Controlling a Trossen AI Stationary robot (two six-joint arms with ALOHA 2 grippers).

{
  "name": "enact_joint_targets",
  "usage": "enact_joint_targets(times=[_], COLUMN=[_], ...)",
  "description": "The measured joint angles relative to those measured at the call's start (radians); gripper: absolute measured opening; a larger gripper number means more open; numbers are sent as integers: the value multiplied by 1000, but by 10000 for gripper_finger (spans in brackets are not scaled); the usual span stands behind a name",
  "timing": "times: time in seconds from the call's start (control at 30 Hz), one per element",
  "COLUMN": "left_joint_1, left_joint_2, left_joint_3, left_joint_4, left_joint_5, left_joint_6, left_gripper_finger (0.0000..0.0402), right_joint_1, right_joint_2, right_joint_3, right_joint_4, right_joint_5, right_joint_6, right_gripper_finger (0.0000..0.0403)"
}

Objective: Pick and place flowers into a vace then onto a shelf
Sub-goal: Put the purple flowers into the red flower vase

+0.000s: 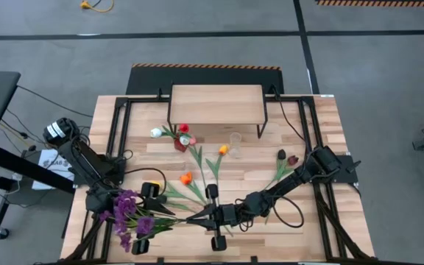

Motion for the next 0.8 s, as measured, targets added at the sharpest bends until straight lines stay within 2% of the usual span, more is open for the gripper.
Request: enact_joint_targets(times=[0.17, 0.23, 0.37, 0.4, 0.57, 0.73, 0.8], left_joint_1=[7, 10, 9, 9, 10, 10, 8], left_joint_2=[0, 1, 1, 1, 1, 1, 1], left_joint_3=[0, 0, 0, 0, 0, 0, 0], left_joint_4=[2, -1, -11, -11, -14, -33, -37], left_joint_5=[-23, -43, -69, -69, -119, -158, -183], left_joint_6=[5, 12, 31, 32, 41, 40, 41], left_gripper_finger=[140, 112, 21, 14, 5, 2, 2], right_joint_1=[0, 0, -2, -2, -1, 0, 5], right_joint_2=[0, 0, 0, 0, 0, 0, 0], right_joint_3=[0, 0, 0, 0, 0, 0, 0], right_joint_4=[-6, -11, -22, -22, -48, -87, -95], right_joint_5=[0, 0, -4, -1, 63, 89, 160], right_joint_6=[0, 0, 38, 59, 112, 112, 112], right_gripper_finger=[8, 9, 24, 31, 78, 142, 172])
